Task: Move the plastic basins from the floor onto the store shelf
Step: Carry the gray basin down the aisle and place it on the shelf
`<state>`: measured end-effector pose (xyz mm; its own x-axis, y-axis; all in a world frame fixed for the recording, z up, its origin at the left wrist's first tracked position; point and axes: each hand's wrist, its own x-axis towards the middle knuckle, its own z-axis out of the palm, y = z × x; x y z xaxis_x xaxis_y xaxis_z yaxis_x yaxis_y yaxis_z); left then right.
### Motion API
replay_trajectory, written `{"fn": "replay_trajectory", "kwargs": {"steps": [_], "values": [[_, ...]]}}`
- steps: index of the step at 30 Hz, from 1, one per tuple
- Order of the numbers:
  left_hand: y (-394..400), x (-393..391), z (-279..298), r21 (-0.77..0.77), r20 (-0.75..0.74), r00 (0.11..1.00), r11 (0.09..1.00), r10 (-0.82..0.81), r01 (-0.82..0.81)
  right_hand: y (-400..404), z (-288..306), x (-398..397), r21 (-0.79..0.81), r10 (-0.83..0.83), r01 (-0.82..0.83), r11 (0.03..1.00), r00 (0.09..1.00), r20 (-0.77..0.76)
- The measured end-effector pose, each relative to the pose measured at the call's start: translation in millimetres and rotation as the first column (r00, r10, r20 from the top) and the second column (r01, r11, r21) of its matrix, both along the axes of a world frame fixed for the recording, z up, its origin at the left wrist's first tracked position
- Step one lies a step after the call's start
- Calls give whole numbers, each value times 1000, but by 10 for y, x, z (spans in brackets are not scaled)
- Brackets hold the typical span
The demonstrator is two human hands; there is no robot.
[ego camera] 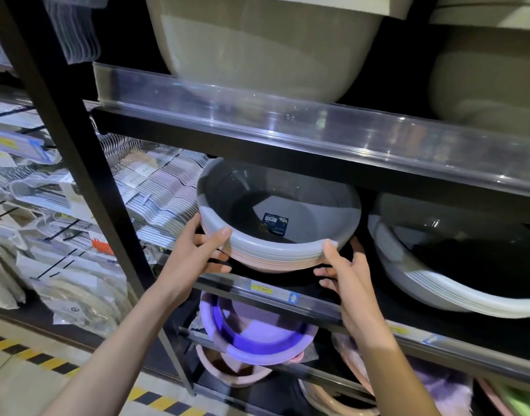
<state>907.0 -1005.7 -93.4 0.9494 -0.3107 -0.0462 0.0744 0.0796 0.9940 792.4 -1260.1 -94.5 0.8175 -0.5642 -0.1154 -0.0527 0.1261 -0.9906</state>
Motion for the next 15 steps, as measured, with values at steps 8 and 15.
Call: {"fn": "replay_trajectory", "kwargs": {"steps": [8, 15], "values": [[-80, 93, 78, -5, 5, 1000, 1000, -13, 13, -58, 8, 143, -34, -8, 8, 999, 1000, 4], [-85, 143, 58, -3, -22, 1000, 1000, -14, 14, -73, -38, 171, -44, -8, 8, 999, 1000, -10]]}}
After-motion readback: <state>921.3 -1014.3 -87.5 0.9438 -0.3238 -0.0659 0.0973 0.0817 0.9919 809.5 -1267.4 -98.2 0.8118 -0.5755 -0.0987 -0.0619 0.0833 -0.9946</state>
